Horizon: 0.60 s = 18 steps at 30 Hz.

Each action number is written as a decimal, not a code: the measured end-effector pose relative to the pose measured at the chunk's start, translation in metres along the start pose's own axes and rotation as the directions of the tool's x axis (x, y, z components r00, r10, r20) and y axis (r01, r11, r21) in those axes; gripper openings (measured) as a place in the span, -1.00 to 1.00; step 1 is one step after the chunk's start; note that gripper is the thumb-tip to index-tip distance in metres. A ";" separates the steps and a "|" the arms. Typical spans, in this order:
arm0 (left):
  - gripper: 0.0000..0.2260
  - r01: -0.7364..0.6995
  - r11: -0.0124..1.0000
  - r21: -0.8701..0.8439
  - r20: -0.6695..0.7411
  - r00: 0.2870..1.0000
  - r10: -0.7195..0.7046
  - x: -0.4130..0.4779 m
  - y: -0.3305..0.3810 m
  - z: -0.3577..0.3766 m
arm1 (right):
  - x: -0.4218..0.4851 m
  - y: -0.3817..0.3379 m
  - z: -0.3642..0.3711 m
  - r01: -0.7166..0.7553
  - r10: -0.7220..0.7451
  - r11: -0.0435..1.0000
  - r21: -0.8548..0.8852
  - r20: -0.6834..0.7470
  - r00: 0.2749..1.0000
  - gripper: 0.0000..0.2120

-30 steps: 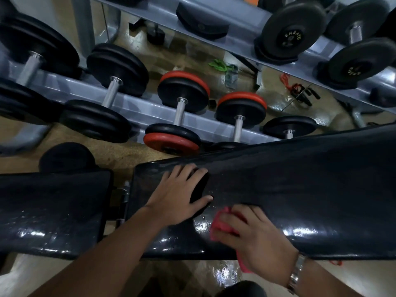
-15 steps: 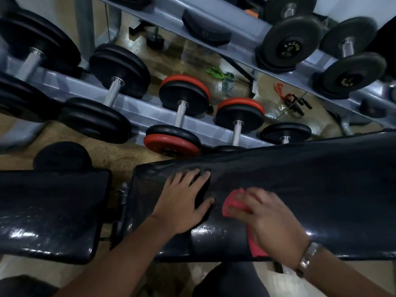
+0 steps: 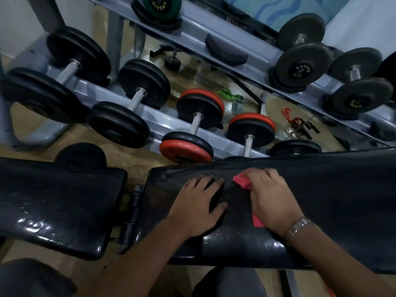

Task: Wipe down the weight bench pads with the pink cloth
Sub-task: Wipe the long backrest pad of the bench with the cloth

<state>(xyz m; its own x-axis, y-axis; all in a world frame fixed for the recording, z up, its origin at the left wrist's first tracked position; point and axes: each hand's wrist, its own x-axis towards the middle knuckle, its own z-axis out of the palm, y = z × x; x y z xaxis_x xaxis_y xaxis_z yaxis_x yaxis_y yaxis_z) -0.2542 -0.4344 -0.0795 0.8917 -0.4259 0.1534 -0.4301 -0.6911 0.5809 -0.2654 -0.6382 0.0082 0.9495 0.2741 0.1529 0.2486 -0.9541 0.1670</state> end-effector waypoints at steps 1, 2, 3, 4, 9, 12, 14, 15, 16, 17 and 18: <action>-0.41 -0.008 1.000 -0.009 0.001 1.000 0.008 0.001 -0.002 -0.002 | -0.005 -0.003 0.002 0.068 -0.067 0.998 -0.002 0.012 0.998 -0.57; -0.42 -0.004 1.000 -0.017 0.002 1.000 0.004 0.001 -0.005 -0.003 | -0.011 -0.002 0.000 0.129 -0.129 0.992 -0.008 0.028 0.991 -0.59; -0.43 0.010 1.000 -0.012 -0.003 1.000 -0.010 -0.001 -0.008 -0.005 | -0.015 0.002 -0.003 0.169 -0.169 0.985 -0.017 0.036 0.985 -0.61; -0.44 0.035 0.999 0.002 -0.012 0.999 -0.035 -0.005 -0.012 -0.006 | -0.015 0.007 -0.006 0.182 -0.181 0.983 -0.033 0.036 0.983 -0.62; -0.42 0.214 0.977 0.010 0.043 0.976 -0.214 -0.040 -0.017 -0.007 | 0.021 0.025 0.000 -0.062 0.061 0.995 -0.082 -0.017 0.998 -0.56; -0.41 0.219 0.976 0.014 0.089 0.972 -0.219 -0.052 -0.013 -0.007 | 0.024 0.008 0.008 0.029 -0.033 0.997 0.070 0.050 0.998 -0.63; -0.40 0.217 0.976 0.014 0.110 0.970 -0.217 -0.055 -0.011 -0.006 | 0.013 0.000 0.005 0.181 -0.196 0.974 0.136 0.107 0.975 -0.62; -0.40 0.218 0.976 0.015 0.109 0.970 -0.218 -0.057 -0.010 -0.005 | 0.009 0.000 0.001 0.223 -0.241 0.965 0.137 0.132 0.961 -0.60; -0.40 0.220 0.975 0.015 0.102 0.970 -0.220 -0.059 -0.009 -0.005 | 0.008 0.004 -0.003 0.224 -0.240 0.967 0.120 0.137 0.961 -0.59; -0.40 0.222 0.975 0.015 0.093 0.970 -0.223 -0.059 -0.008 -0.005 | 0.012 0.011 -0.006 0.186 -0.198 0.977 0.102 0.124 0.972 -0.59; -0.40 0.222 0.975 0.016 0.083 0.971 -0.222 -0.059 -0.008 -0.004 | 0.019 0.017 -0.006 0.116 -0.126 0.989 0.088 0.109 0.986 -0.60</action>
<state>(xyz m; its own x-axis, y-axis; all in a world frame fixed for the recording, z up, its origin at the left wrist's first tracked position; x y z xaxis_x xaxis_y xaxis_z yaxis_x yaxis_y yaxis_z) -0.3028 -0.4010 -0.0901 0.9500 -0.3087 -0.0466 -0.2238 -0.7774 0.5879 -0.2445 -0.6483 0.0195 0.9259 0.3771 0.0239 0.3733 -0.9226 0.0970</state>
